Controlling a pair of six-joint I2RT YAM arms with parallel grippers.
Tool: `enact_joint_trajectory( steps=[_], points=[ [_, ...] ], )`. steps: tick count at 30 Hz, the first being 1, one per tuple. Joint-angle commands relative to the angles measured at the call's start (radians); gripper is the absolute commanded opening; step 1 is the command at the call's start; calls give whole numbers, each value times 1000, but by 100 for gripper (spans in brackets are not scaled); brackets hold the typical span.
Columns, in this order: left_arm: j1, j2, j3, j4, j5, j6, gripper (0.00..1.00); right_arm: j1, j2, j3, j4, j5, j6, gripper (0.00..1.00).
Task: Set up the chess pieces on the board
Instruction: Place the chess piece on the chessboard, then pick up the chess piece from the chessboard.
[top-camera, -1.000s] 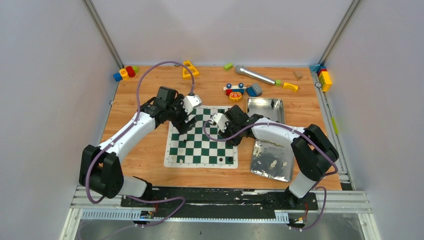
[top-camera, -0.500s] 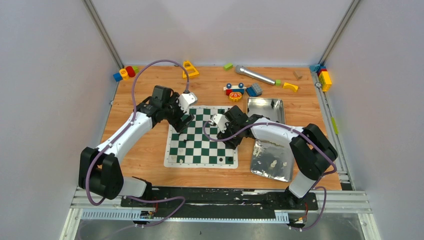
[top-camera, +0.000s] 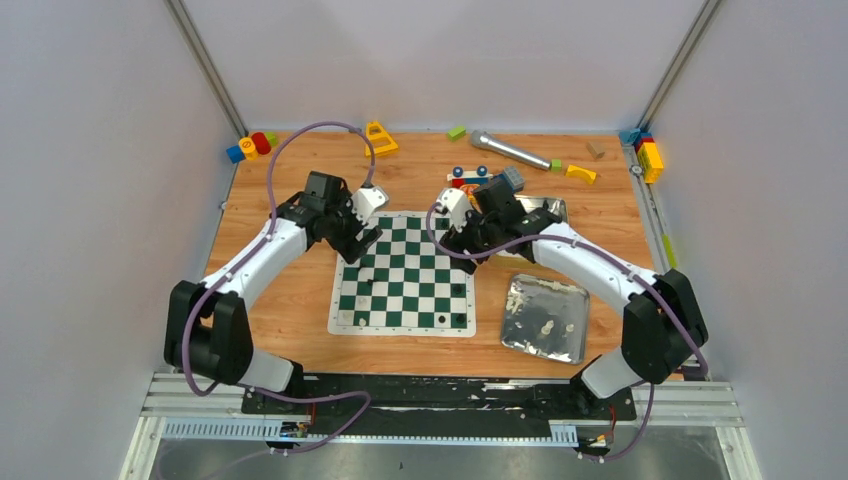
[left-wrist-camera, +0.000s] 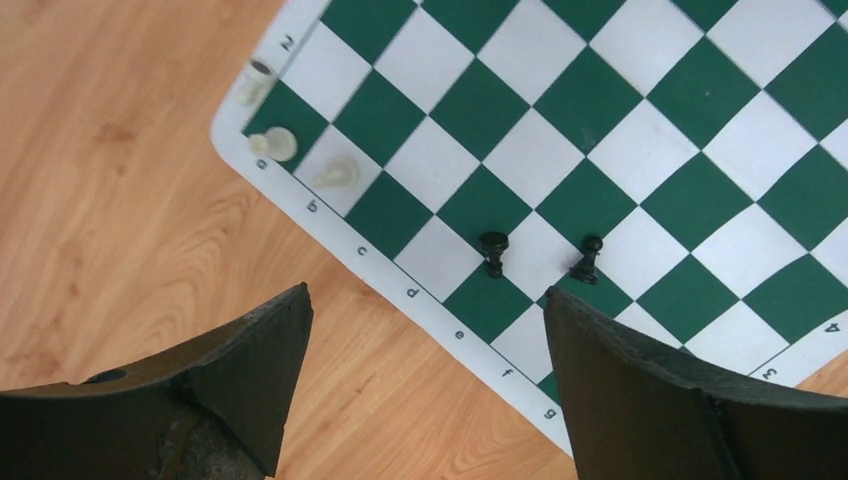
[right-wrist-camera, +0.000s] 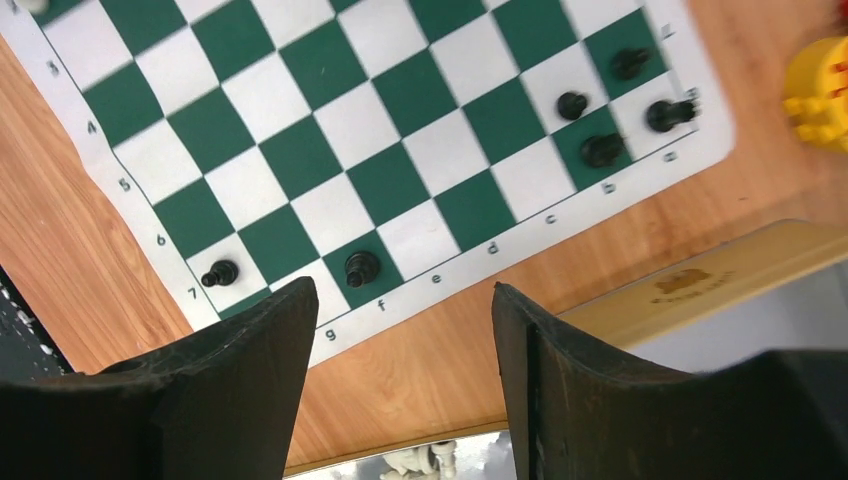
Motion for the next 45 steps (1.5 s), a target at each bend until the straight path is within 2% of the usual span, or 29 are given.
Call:
enact_joint_trajectory(
  steps=[1,9,11,16,34,41,45],
  points=[
    [4,84,20,-53,-43,-19,89,-44,-54,54,21,-75,28,66],
    [4,180,-1,-69,-60,-32,61,-91,-50,19,51,-115,46,64],
    [3,192,-8,-60,-51,-32,56,-93,-47,18,51,-120,47,63],
    [3,216,-13,-47,9,-31,51,-95,-36,15,51,-128,49,62],
    [2,278,7,-44,105,-14,43,-97,-14,-3,50,-129,49,59],
    [0,124,-38,-59,117,28,52,-97,-11,-8,51,-126,47,59],
    [-20,88,-49,-97,152,79,56,-96,-3,-5,51,-126,46,59]
  ],
)
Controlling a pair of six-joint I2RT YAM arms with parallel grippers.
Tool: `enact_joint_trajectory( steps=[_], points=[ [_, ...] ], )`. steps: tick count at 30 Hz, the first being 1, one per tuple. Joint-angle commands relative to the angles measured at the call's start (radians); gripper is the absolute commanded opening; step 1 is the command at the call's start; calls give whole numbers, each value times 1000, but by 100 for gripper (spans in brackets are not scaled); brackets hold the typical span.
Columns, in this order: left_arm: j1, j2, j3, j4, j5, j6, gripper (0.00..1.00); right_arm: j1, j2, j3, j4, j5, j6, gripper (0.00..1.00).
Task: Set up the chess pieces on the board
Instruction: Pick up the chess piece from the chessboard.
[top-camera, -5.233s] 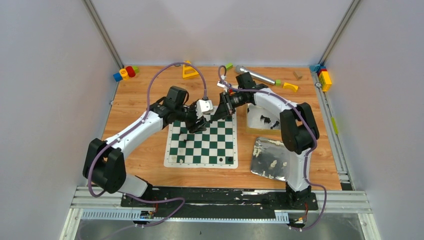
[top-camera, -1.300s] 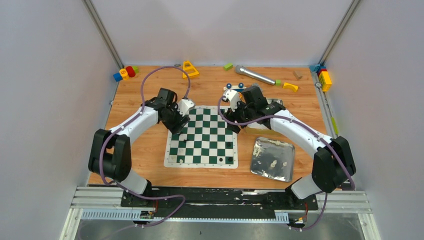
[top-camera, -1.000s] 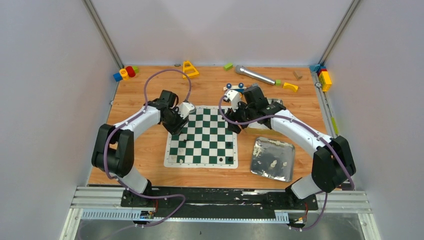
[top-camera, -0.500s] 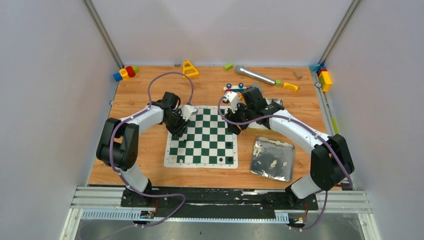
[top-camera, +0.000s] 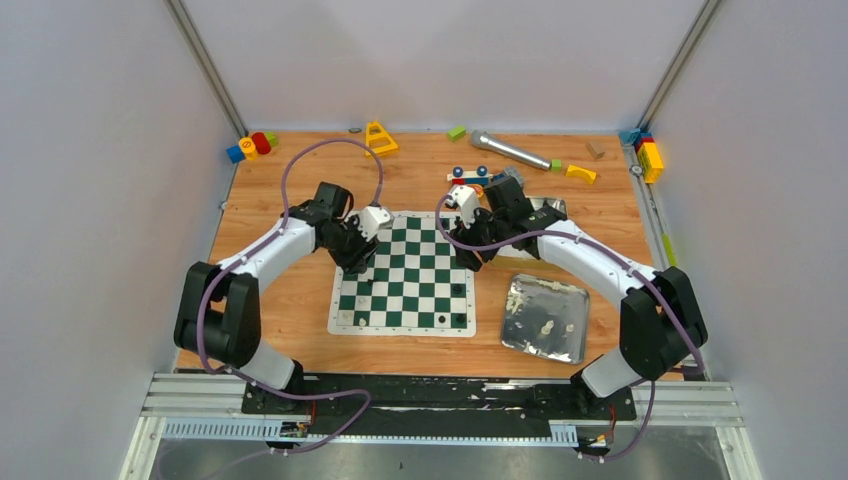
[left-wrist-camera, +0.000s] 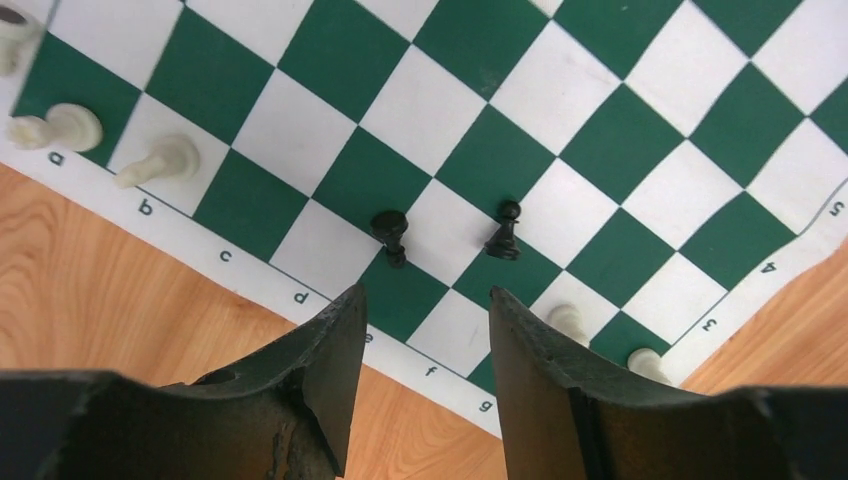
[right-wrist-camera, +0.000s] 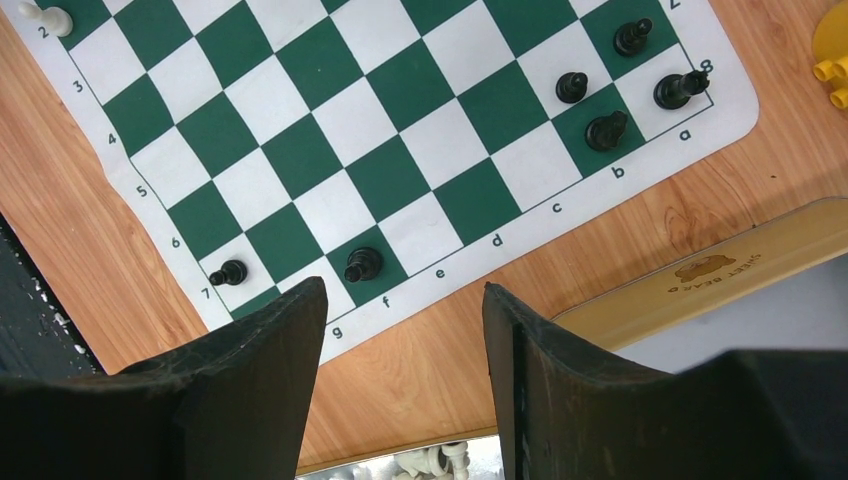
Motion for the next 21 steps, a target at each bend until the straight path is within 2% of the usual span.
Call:
enact_joint_trajectory(
  steps=[1,14,21],
  points=[
    [-22,-61,-1,-38,69,76,57,-5,15,0,32,-15,2,59],
    [-84,108,41,-40,68,126,58,-4,10,-11,29,-14,-5,59],
    [-85,135,41,-28,64,134,52,-5,20,-13,25,-16,-7,59]
  ],
)
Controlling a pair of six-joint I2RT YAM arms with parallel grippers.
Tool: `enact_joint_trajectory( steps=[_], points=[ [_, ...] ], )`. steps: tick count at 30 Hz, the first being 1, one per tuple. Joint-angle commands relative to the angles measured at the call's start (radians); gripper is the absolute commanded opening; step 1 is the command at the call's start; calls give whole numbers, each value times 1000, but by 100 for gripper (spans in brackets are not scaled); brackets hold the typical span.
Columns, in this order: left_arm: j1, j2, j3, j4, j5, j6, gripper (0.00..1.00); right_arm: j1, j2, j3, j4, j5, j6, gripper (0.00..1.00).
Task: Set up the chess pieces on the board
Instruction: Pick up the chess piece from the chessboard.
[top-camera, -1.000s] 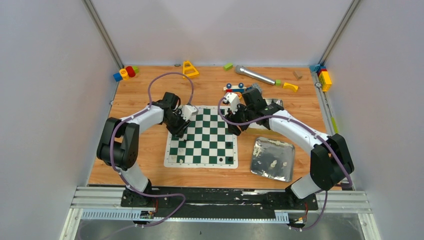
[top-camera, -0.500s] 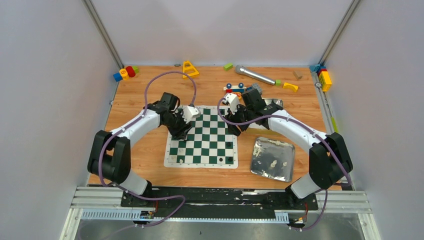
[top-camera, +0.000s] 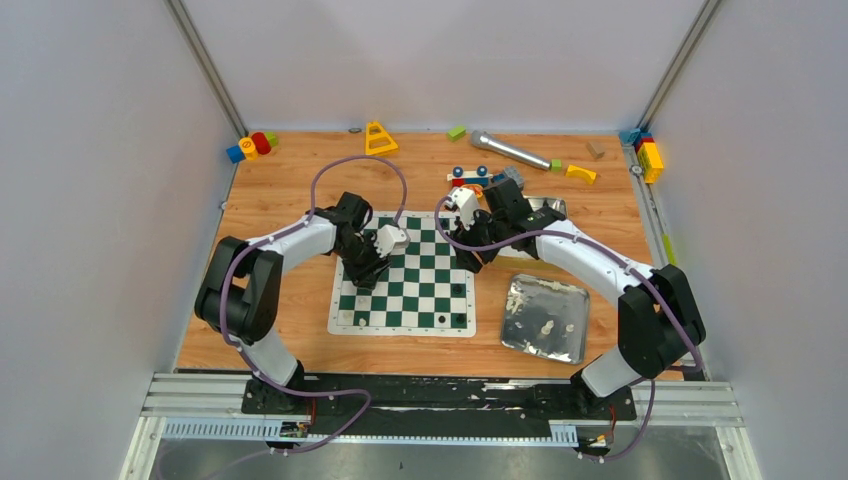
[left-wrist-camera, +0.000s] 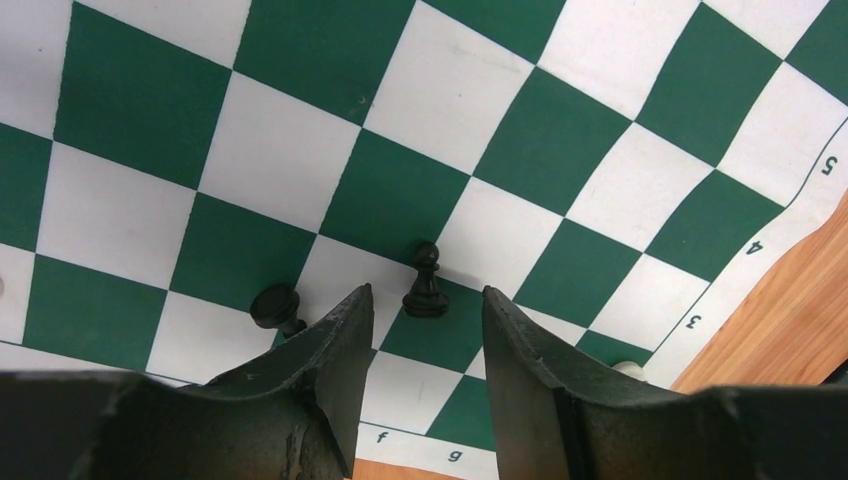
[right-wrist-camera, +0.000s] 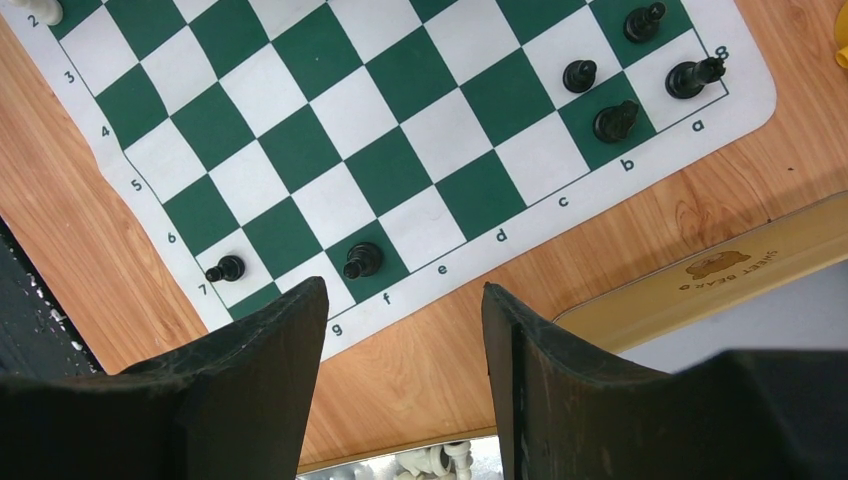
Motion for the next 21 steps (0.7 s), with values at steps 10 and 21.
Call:
enact_joint_trajectory(
  steps=[10,21],
  points=[
    [-8,-3,3,29,25,11,37,-4,22,3,20,-22,-5,58],
    [-7,-147,-41,87,95,-44,19,-35,16,56,39,-112,87,58]
  ],
)
